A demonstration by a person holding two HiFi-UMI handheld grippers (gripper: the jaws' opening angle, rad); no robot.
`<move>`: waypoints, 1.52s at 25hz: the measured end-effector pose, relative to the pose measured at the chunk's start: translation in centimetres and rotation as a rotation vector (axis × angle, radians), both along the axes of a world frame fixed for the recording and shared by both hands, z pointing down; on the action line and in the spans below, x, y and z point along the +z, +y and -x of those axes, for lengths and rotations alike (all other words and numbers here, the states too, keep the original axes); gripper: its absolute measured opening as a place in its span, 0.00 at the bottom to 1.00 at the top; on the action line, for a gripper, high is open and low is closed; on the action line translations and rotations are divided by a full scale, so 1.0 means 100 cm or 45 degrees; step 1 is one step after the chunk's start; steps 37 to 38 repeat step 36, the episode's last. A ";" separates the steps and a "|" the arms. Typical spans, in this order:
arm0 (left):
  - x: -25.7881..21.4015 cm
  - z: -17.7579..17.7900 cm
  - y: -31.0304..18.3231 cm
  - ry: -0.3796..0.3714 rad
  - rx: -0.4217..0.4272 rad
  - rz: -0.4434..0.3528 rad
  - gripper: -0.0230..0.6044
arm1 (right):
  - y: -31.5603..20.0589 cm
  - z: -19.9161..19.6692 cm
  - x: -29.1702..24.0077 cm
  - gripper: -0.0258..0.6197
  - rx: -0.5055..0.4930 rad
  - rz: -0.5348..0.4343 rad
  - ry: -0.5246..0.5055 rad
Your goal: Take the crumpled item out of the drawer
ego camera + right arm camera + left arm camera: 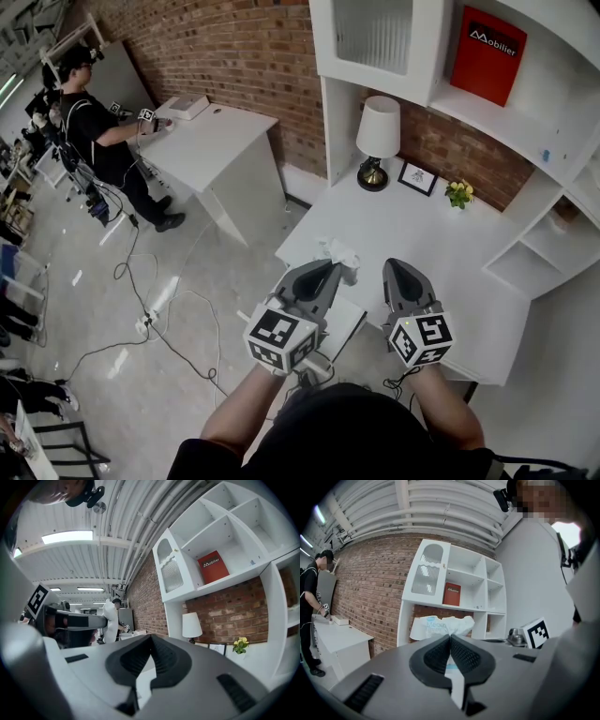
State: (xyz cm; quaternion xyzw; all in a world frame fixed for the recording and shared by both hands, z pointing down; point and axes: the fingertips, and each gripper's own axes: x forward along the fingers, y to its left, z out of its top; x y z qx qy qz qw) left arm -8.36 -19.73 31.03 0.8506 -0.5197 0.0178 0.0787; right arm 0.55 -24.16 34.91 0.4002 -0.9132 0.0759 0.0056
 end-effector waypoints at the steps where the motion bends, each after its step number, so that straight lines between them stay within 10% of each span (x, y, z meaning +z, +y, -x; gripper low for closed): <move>1: 0.000 0.001 0.001 0.000 0.002 -0.002 0.06 | 0.001 0.001 0.000 0.04 0.000 -0.001 0.001; 38: 0.008 0.056 0.039 0.022 0.008 0.017 0.06 | 0.041 0.053 0.009 0.04 0.003 0.032 0.013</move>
